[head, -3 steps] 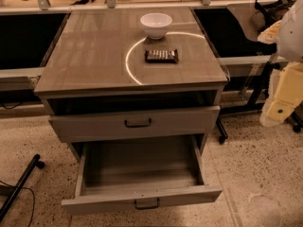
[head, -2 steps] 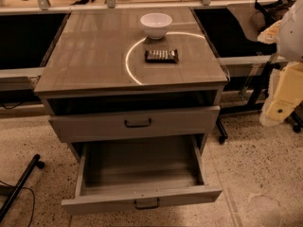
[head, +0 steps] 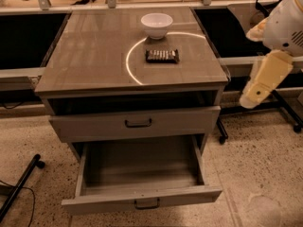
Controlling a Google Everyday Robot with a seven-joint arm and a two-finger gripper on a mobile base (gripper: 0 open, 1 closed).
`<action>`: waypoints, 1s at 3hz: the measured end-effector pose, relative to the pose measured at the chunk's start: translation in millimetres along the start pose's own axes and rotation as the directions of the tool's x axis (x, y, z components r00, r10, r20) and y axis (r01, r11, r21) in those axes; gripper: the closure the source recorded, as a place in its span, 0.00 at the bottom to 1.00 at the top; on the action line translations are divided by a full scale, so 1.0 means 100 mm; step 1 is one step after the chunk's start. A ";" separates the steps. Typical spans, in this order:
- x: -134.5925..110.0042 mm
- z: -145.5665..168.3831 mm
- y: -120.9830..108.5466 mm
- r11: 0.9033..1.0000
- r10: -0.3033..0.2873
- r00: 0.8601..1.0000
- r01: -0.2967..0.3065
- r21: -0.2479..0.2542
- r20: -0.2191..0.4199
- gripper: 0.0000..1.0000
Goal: Place rxbar chocolate into middle drawer
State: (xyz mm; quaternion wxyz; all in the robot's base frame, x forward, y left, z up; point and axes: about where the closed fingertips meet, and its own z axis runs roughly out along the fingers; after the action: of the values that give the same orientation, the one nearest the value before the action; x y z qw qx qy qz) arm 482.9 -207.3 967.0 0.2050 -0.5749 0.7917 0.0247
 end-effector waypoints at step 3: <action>-0.45 0.54 -0.42 0.996 0.082 0.978 -0.071 -0.062 0.193 0.00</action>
Offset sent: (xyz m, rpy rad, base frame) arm 0.0907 0.0535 -0.0340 0.3064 0.0096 -0.0368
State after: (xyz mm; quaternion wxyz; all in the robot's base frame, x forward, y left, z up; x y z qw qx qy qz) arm 549.4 -166.2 942.2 0.2648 -0.5442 0.7884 0.1104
